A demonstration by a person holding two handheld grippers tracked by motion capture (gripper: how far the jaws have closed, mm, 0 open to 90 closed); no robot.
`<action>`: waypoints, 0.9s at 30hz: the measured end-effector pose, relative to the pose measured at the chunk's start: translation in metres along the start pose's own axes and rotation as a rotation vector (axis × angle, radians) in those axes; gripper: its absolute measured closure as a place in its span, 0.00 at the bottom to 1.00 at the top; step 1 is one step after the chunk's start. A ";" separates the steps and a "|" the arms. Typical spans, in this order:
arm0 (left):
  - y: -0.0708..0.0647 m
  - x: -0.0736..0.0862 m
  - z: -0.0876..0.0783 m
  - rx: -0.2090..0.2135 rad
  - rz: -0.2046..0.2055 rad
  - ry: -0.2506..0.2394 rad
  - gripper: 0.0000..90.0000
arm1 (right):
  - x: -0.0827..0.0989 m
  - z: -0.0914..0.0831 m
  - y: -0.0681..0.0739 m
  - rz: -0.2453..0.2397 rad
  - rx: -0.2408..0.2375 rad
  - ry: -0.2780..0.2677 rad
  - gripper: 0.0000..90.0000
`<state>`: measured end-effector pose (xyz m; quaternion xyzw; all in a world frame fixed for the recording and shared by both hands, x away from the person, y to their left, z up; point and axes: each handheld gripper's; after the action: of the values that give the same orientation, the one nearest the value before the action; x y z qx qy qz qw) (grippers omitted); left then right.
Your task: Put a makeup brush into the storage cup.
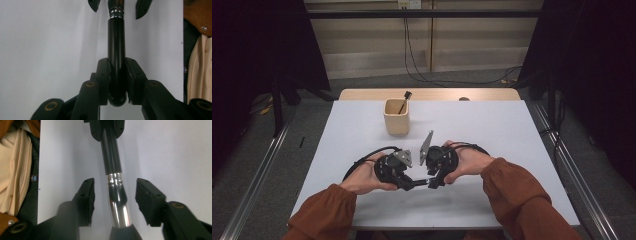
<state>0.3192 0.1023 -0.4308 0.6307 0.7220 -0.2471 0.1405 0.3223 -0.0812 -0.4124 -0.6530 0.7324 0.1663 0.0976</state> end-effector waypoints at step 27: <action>0.005 0.046 -0.027 -0.062 -0.140 -0.119 0.83 | 0.039 -0.011 -0.006 0.199 0.103 -0.098 0.05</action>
<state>0.3197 0.1554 -0.4329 0.5583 0.7619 -0.2709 0.1854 0.3244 -0.1223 -0.4173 -0.5623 0.7955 0.1692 0.1497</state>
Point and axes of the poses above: each handheld gripper's, and its own axes: z roughly forward along the jaws, x roughly out of its underside, y roughly to its left, and after that the axes turned 1 degree about -y, right-handed
